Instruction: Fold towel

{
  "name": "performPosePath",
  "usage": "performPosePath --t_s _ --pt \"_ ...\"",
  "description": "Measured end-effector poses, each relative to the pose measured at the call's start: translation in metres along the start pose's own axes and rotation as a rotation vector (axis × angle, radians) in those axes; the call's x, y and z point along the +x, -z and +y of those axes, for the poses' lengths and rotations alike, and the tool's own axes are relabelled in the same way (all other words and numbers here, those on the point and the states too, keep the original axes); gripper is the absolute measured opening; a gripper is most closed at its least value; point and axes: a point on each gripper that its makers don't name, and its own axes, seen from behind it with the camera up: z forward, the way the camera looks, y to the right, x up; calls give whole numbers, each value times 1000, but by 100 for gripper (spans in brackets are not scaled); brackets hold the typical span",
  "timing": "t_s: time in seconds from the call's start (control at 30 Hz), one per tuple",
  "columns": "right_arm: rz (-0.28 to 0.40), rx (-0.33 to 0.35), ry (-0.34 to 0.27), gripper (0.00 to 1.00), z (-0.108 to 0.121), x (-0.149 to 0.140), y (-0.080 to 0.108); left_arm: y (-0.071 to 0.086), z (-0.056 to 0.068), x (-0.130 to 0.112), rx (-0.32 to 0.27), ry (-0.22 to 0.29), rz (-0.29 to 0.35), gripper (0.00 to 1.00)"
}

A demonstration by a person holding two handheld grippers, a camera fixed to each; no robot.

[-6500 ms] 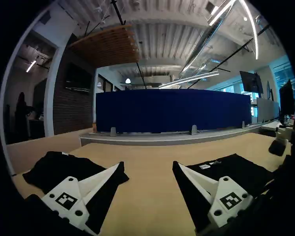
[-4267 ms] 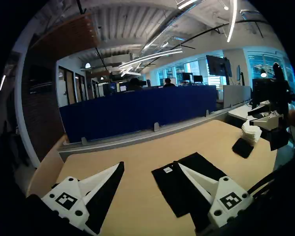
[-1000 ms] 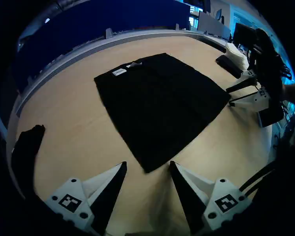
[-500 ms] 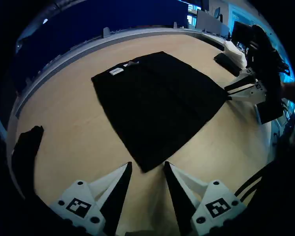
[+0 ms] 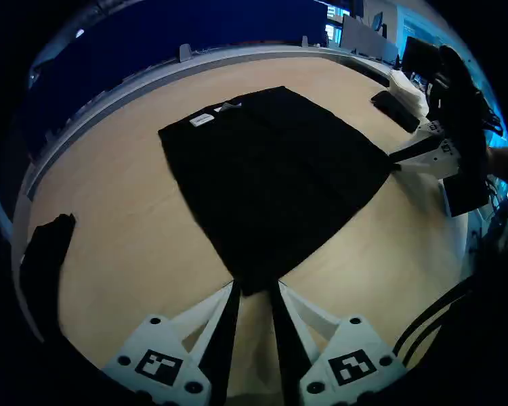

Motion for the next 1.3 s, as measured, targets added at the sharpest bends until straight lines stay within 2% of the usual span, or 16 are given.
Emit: performPosePath --t_s 0.17,0.23,0.6,0.8,1.3 --pt "-6 5 4 16 0 0 1 2 -3 -1 9 -1 -11 11" --pt "-7 6 5 15 0 0 1 2 -3 -1 8 3 -12 10" --pt "10 2 4 13 1 7 5 4 2 1 5 18 -6 8" --pt "29 -1 9 13 3 17 13 11 2 9 13 23 15 8" --pt "86 -10 20 13 -1 50 58 54 5 31 36 79 82 8"
